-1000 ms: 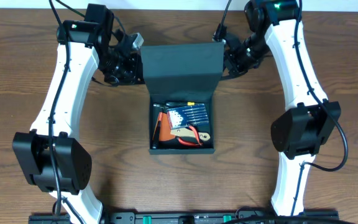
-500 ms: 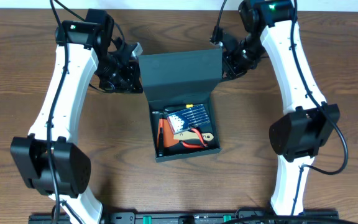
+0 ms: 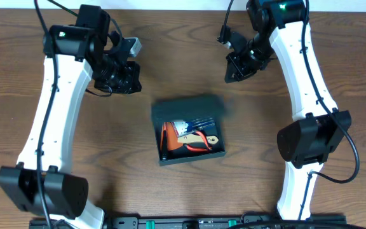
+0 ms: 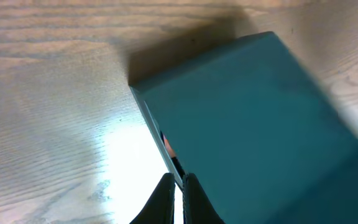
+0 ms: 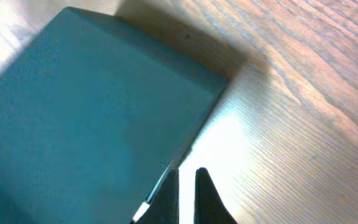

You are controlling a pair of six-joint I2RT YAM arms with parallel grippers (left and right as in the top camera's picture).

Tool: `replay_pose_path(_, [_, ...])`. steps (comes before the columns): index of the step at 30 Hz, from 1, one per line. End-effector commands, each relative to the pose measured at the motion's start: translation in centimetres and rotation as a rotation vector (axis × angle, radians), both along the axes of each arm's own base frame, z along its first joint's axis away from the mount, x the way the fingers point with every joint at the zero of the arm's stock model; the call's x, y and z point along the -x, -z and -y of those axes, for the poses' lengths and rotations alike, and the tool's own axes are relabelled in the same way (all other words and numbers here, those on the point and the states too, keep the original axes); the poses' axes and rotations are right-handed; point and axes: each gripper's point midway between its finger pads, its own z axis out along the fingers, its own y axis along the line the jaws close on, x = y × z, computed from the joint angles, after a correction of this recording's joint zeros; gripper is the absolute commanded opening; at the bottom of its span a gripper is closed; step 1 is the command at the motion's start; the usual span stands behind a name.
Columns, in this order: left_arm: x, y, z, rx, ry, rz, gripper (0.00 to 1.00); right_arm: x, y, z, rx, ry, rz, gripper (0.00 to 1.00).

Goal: Pack container
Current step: 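Release the lid and raise both grippers upward, then lower both grippers onto the closed lid's back edges and press down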

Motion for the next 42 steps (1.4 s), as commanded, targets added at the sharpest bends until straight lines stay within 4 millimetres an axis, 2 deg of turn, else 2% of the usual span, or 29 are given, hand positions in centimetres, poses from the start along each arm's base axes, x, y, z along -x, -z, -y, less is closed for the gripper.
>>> replay_pose_path(1, [0.2,-1.7,-0.4,-0.027,0.013,0.071,0.06,-0.3,-1.8,0.9,0.016,0.039,0.053,0.01])
replay_pose_path(6, [0.1,-1.8,-1.3,-0.081,-0.001,0.094,0.06,-0.9,-2.4,1.2,0.015,0.053,0.083,0.01])
replay_pose_path(8, [-0.3,-1.6,-2.2,-0.134,-0.015,0.111,0.06,-2.1,-2.8,1.9,0.057,0.086,0.135,0.01])
replay_pose_path(12, [-2.2,-1.6,-4.1,-0.250,-0.050,0.189,0.06,-6.3,-3.9,4.8,0.243,0.239,0.322,0.02])
replay_pose_path(15, [-3.2,-1.8,-4.7,-0.281,-0.068,0.231,0.06,-9.1,-6.1,7.8,0.367,0.464,0.454,0.03])
replay_pose_path(17, [-3.7,-1.9,-5.4,-0.325,-0.085,0.249,0.06,-9.8,-7.8,9.5,0.398,0.610,0.505,0.03])
replay_pose_path(20, [-3.9,-1.8,-7.6,-0.437,-0.149,0.251,0.06,-9.3,-10.4,12.0,0.400,0.830,0.537,0.04])
replay_pose_path(22, [-3.8,-1.9,-8.8,-0.494,-0.207,0.244,0.06,-8.1,-11.8,13.4,0.382,0.960,0.529,0.04])
replay_pose_path(24, [-3.7,-1.8,-9.0,-0.503,-0.230,0.238,0.06,-6.5,-13.0,14.2,0.344,1.043,0.502,0.04])
replay_pose_path(29, [-2.9,-1.5,-9.1,-0.495,-0.259,0.194,0.06,-1.6,-15.0,13.0,0.270,0.995,0.415,0.04])
replay_pose_path(34, [-0.7,-0.8,-6.5,-0.415,-0.194,0.109,0.06,0.6,-16.3,9.9,0.167,0.826,0.409,0.04])
replay_pose_path(38, [-0.4,-0.9,-3.8,-0.407,-0.124,0.134,0.06,1.6,-15.9,7.7,0.156,0.744,0.392,0.02])
replay_pose_path(42, [-1.3,-1.3,-0.7,-0.379,-0.064,0.213,0.06,2.3,-14.1,5.0,0.187,0.626,0.358,0.02])
